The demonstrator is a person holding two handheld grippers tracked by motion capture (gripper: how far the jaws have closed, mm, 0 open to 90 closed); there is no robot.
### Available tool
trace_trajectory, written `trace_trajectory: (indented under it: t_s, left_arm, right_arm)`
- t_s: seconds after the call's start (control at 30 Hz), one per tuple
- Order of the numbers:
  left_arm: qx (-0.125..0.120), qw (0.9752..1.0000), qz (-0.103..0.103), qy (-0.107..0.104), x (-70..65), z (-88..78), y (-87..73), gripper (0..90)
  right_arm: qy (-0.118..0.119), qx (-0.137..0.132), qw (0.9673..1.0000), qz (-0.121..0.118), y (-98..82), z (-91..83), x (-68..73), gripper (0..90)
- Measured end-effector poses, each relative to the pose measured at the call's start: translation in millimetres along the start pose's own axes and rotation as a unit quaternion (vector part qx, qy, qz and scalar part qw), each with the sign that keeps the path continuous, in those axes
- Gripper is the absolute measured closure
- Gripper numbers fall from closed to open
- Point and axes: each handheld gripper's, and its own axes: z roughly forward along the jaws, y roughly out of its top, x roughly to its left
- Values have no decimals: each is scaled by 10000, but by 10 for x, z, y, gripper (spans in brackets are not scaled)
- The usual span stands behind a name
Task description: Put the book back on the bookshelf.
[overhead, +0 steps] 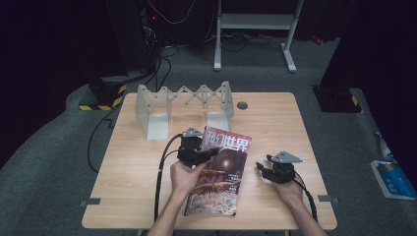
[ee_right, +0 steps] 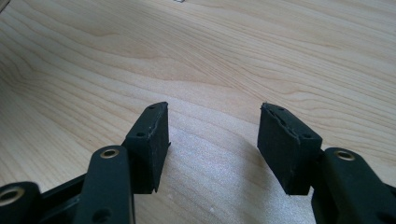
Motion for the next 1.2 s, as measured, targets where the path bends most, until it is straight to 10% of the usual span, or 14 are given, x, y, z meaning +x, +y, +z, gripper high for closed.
trace_trajectory:
  t_s: [1.2]
  left_arm:
    - [471, 9969, 501, 381, -134, 25, 658, 837]
  right_arm:
    - [42, -81, 9999, 67, -3, -19, -12, 436]
